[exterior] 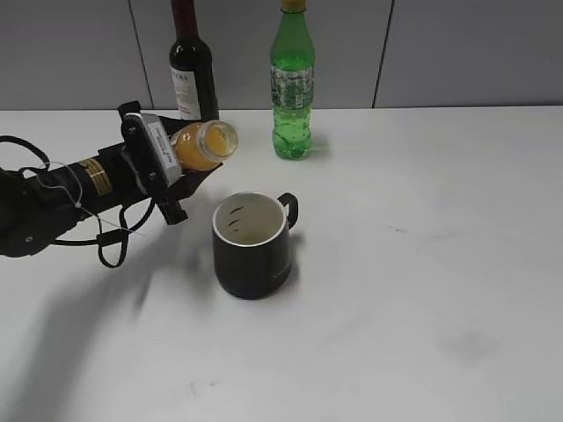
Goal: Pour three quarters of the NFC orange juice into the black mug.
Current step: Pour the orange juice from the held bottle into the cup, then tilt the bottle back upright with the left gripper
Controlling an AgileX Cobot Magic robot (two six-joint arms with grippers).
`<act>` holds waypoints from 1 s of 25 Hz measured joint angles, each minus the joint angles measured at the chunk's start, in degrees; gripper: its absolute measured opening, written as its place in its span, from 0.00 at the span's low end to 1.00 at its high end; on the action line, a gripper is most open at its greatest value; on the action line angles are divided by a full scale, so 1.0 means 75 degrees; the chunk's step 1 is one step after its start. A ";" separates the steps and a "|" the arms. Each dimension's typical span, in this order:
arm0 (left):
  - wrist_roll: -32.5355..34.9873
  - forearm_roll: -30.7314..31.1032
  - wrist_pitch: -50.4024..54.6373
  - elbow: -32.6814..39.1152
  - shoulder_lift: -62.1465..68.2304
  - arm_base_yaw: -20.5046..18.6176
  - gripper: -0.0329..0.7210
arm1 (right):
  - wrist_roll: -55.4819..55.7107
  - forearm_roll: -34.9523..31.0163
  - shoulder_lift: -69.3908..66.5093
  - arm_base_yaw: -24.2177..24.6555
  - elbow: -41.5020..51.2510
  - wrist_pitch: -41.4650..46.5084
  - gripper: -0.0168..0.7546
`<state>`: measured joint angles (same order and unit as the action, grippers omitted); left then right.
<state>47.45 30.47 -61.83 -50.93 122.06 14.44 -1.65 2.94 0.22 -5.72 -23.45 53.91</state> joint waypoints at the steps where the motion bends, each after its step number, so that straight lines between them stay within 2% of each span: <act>1: 0.0216 -0.0017 -0.0019 0.0000 0.0000 0.0000 0.67 | 0.0000 0.0000 0.0000 0.0000 0.0000 0.0000 0.79; 11: 0.1374 -0.0497 -0.0019 0.0000 0.0000 0.0000 0.67 | -0.0002 0.0000 0.0000 0.0000 0.0000 0.0000 0.79; 19: 0.1748 -0.0497 -0.0233 0.0000 0.0000 0.0013 0.67 | -0.0002 0.0000 0.0000 0.0000 0.0000 0.0000 0.79; 25: 0.2262 -0.0545 -0.0309 0.0000 0.0000 0.0207 0.67 | -0.0002 0.0000 0.0000 0.0000 0.0000 0.0000 0.79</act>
<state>64.41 26.38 -64.15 -50.93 122.06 15.99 -1.67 2.94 0.22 -5.72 -23.45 53.91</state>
